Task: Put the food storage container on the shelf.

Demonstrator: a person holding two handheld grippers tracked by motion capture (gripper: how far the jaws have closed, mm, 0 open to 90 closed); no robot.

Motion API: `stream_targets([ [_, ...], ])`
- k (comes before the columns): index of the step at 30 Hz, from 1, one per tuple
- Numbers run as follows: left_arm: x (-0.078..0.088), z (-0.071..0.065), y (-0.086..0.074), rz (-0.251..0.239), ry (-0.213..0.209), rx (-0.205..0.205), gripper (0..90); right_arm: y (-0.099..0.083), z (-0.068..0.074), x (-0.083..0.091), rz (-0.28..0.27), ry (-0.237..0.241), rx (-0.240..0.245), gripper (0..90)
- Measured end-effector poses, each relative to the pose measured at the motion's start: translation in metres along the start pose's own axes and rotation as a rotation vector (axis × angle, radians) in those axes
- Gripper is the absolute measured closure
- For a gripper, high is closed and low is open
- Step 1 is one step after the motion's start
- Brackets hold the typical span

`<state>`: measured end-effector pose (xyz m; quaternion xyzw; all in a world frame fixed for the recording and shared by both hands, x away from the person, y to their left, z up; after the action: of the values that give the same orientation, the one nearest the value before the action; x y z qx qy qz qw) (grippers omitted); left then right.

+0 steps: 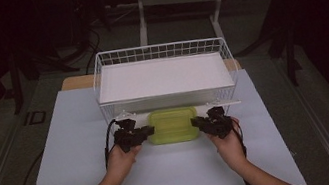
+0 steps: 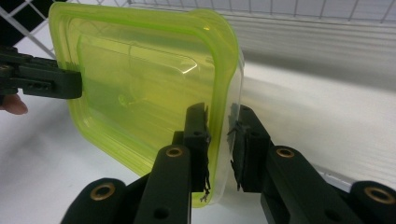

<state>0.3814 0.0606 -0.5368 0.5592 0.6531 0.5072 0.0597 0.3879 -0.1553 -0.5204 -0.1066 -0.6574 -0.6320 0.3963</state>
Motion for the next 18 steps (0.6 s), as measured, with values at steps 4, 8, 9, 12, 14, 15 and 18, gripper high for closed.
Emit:
stream_targets([
  [4,-0.004,0.003,0.003,-0.002,-0.008,0.016,80.2,0.001,-0.004,-0.005,-0.009,-0.003,-0.009,77.3],
  [8,-0.006,0.008,0.003,0.001,0.0,0.018,80.2,0.0,-0.006,-0.011,-0.008,-0.008,-0.019,77.4],
  [9,-0.006,0.009,0.003,-0.001,-0.007,0.019,80.2,0.0,-0.006,-0.012,-0.011,-0.012,-0.006,77.3],
  [12,-0.007,0.01,0.004,-0.002,-0.01,0.023,80.1,0.001,-0.007,-0.014,-0.009,-0.006,-0.017,77.4],
  [14,-0.007,0.011,0.005,-0.004,-0.01,0.026,79.9,0.002,-0.008,-0.016,-0.015,-0.012,-0.015,77.3],
  [15,-0.007,0.011,0.005,-0.007,-0.007,0.019,79.7,0.003,-0.008,-0.016,-0.013,-0.01,-0.02,77.3],
  [18,-0.008,0.011,0.005,-0.018,-0.001,-0.001,79.1,0.003,-0.008,-0.017,-0.021,-0.009,-0.018,77.1],
])
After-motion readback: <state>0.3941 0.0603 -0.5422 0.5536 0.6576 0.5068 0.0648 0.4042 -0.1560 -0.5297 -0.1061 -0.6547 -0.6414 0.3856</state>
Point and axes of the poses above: each handheld gripper's, and its own axes: x roughly backward along the jaws, y roughly out of its top, z roughly to its left, the point moved 7 cm from there along -x, roughly forward along the jaws, and after that the axes turned 12 degrees about -y, right-handed, at the moved point
